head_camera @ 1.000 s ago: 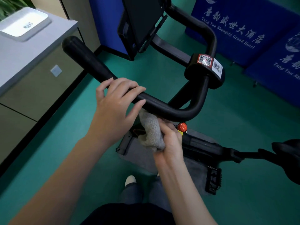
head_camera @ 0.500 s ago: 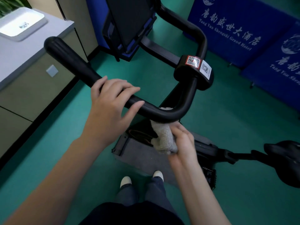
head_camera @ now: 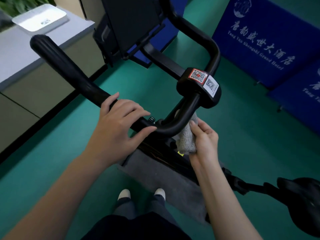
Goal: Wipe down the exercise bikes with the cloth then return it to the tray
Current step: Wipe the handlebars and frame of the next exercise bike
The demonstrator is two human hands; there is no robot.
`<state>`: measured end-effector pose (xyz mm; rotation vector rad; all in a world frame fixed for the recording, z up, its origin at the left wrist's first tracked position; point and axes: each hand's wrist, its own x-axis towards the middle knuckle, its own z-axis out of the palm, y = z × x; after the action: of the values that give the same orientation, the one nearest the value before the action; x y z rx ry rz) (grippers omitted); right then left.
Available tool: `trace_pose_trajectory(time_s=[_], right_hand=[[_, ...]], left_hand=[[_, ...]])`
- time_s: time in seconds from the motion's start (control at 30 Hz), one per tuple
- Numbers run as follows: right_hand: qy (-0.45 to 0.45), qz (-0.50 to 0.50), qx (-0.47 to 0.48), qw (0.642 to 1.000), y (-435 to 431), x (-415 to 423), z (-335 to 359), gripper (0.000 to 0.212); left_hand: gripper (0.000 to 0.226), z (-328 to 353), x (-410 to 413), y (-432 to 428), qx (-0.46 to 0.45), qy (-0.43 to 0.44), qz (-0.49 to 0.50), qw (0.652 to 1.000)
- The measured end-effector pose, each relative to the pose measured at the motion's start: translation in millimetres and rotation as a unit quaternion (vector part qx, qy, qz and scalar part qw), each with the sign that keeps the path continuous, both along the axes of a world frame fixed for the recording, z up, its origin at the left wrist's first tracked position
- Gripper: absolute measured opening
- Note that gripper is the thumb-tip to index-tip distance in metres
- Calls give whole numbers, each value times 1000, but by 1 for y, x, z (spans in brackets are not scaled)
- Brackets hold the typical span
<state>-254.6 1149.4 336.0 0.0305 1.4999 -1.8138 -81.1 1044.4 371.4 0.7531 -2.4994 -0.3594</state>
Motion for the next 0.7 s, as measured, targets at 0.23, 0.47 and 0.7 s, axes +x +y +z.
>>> trace_pose_trajectory(time_s=[0.23,0.47,0.7], right_hand=[[85,20,6,996,-14,-31,-3,16],[329,62,35,942,22,-33,9,21],[648,208,52,731,-9,-48,50,18]], left_hand=[[44,-1,-5,11,16,14,35,999],[42,0,-8,13,15,13,59,998],[43,4,-8,14,25,9,63,998]])
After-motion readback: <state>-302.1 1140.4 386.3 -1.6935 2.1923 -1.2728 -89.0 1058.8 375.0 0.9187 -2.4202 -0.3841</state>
